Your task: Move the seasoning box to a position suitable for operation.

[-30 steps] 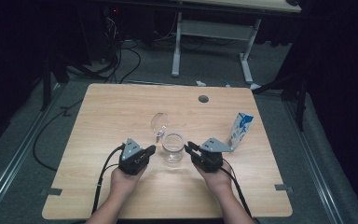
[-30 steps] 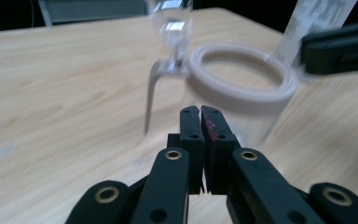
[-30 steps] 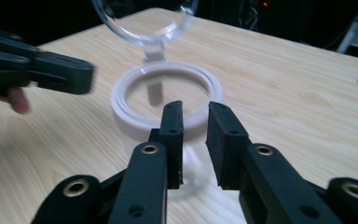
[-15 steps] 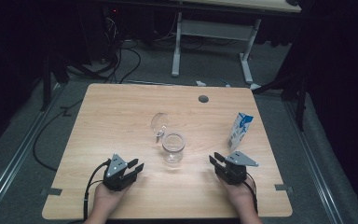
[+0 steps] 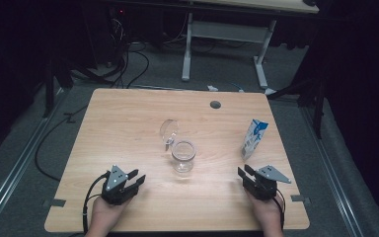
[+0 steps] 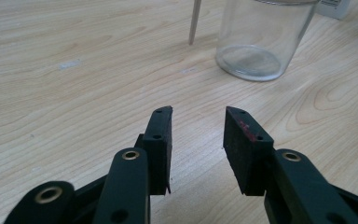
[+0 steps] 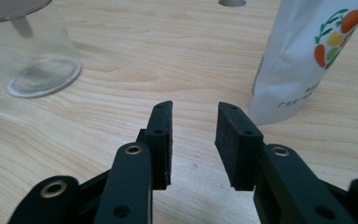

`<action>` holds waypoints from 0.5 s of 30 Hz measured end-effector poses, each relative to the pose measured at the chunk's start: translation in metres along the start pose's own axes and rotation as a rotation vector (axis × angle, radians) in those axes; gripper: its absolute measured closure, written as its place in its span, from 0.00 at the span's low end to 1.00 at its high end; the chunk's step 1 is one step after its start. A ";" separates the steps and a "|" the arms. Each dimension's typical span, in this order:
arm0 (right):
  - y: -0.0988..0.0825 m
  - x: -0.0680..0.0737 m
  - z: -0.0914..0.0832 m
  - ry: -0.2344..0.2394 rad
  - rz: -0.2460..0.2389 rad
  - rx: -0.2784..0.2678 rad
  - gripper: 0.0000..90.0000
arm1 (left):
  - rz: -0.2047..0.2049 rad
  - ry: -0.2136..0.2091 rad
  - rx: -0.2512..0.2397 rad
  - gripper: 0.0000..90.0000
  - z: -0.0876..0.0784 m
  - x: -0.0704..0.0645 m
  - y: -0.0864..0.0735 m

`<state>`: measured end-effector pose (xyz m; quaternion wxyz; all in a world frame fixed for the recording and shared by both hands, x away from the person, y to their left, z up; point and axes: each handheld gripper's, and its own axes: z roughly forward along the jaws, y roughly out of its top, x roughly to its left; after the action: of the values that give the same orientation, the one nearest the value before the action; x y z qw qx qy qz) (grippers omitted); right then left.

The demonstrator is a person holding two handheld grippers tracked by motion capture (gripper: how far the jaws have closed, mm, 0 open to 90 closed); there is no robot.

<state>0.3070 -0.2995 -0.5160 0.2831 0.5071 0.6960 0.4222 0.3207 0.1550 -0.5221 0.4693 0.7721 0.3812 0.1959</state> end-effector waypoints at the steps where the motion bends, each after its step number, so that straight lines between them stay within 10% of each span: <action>1: 0.001 -0.002 0.000 -0.010 0.002 -0.002 0.71 | 0.002 -0.003 0.001 0.69 0.000 -0.001 0.001; 15: 0.032 -0.020 0.014 -0.105 0.034 0.001 0.52 | -0.006 -0.008 -0.016 0.69 -0.004 0.005 0.001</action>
<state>0.3406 -0.3102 -0.4954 0.3117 0.5404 0.6716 0.3996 0.3215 0.1609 -0.5198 0.4775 0.7680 0.3800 0.1946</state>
